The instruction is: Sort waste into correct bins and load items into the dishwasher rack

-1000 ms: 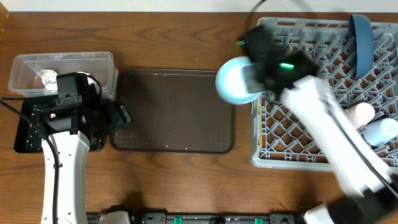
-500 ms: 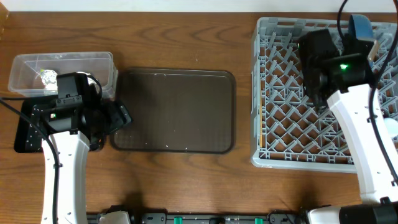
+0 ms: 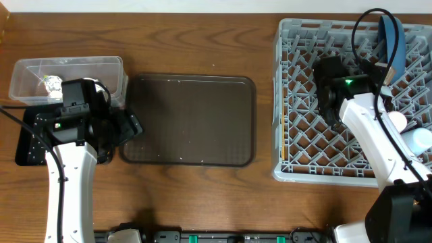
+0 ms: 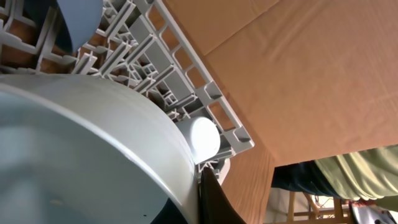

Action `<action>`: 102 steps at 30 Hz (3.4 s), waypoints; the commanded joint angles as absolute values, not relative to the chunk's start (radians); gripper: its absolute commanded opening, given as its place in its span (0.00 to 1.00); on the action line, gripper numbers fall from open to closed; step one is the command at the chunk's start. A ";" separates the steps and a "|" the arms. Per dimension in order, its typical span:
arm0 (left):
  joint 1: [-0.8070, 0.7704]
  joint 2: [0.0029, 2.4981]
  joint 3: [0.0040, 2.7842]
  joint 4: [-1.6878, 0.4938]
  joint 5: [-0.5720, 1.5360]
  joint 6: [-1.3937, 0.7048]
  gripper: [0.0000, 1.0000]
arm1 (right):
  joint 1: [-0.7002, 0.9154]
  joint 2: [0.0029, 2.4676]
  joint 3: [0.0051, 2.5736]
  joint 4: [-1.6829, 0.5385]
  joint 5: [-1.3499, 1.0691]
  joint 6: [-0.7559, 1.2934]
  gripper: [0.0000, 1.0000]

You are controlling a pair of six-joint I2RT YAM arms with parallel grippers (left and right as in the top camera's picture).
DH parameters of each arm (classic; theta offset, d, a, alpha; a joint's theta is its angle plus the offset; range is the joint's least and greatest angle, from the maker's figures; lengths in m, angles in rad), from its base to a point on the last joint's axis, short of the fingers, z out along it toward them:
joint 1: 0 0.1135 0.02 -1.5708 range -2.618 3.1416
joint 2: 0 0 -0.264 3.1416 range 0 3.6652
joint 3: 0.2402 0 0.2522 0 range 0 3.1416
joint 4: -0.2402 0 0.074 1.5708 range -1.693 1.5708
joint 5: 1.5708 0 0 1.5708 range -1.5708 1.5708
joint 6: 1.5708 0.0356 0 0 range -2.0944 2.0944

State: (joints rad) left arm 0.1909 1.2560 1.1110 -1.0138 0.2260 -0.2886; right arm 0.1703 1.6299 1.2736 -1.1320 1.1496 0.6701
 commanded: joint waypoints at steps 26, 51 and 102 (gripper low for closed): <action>0.196 1.262 1.105 -1.016 0.227 -0.295 0.85 | 0.117 1.793 1.250 -0.704 1.253 0.133 0.01; 0.196 1.262 1.105 -1.017 0.227 -0.309 0.85 | 0.257 1.893 1.248 -0.947 0.856 0.288 0.27; 0.196 1.262 1.105 -1.017 0.227 -0.309 0.86 | 0.427 1.747 1.248 -0.784 -0.138 0.208 0.08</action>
State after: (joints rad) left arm 0.1909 1.2568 1.1091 -1.0145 0.2295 -0.2958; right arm 0.4328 1.7164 1.2503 -0.7513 -0.3050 0.1009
